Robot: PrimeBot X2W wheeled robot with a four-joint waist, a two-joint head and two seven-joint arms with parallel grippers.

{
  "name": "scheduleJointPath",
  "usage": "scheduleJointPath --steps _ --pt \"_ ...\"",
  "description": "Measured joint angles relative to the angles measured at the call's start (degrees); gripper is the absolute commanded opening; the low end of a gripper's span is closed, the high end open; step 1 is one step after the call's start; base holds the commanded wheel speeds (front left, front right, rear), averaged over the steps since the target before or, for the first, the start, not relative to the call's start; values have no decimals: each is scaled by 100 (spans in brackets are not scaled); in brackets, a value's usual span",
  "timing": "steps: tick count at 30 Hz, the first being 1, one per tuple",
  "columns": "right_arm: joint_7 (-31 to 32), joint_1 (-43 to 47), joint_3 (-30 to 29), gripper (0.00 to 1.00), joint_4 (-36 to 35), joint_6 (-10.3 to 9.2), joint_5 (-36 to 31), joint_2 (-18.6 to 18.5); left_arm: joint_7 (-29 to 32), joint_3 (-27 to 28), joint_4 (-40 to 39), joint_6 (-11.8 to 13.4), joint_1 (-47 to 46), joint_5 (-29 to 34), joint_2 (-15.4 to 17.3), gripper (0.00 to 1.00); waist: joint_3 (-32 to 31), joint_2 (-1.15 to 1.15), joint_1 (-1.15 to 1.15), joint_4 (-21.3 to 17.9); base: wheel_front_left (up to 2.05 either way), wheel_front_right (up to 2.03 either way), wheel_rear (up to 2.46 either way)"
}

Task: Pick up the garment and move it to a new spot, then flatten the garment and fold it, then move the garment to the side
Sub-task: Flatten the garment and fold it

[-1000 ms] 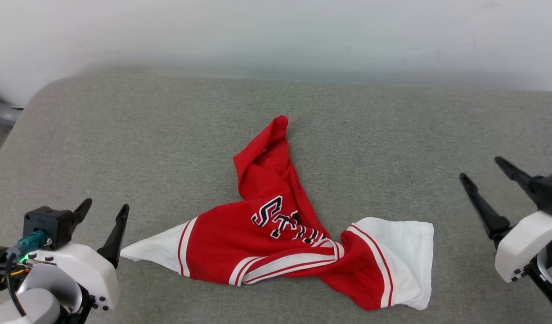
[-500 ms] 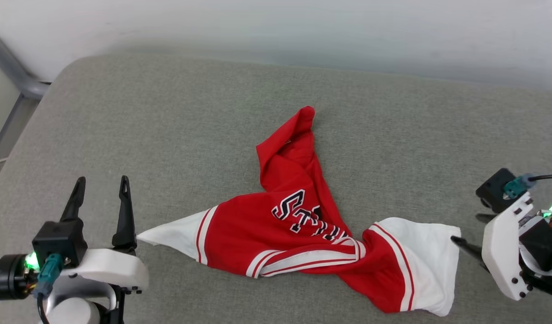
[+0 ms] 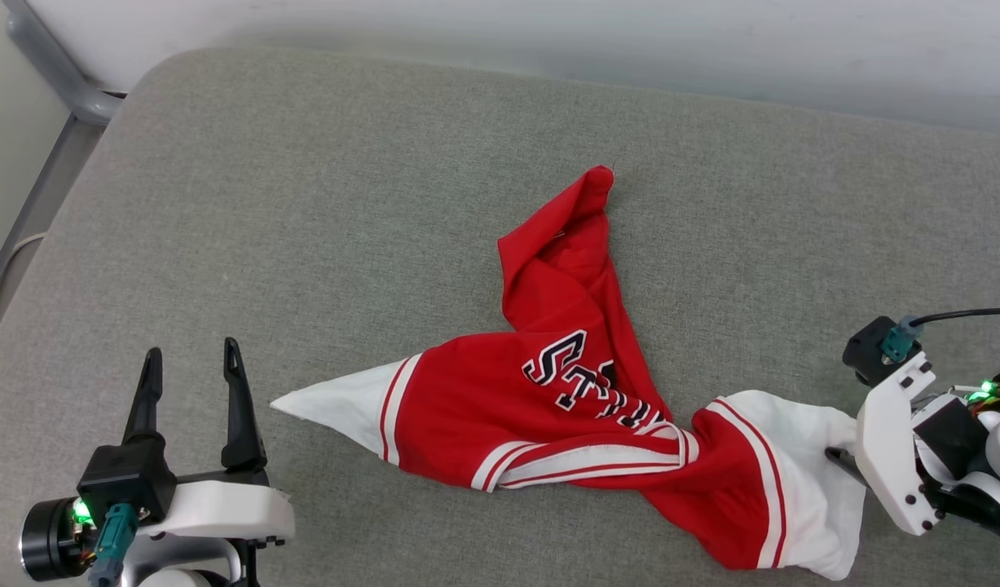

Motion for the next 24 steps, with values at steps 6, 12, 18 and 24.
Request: scheduleJointPath --steps 6,12,18,24 --pt "-183 -268 594 100 361 -45 169 47 0 425 154 -420 31 401 -421 100 70 0 -1 15 0 0 0" --pt "-719 -583 960 0 516 1 388 123 0 784 274 -724 79 721 -716 100 60 0 0 -76 0 0 0" --pt "-1613 -1315 723 0 813 4 323 298 0 1054 344 -937 152 985 -953 100 -63 0 1 -153 0 0 0" --pt "-2285 -1864 464 0 973 4 212 304 0 1250 410 -1109 339 1174 -1132 100 -271 0 1 -248 0 0 0"
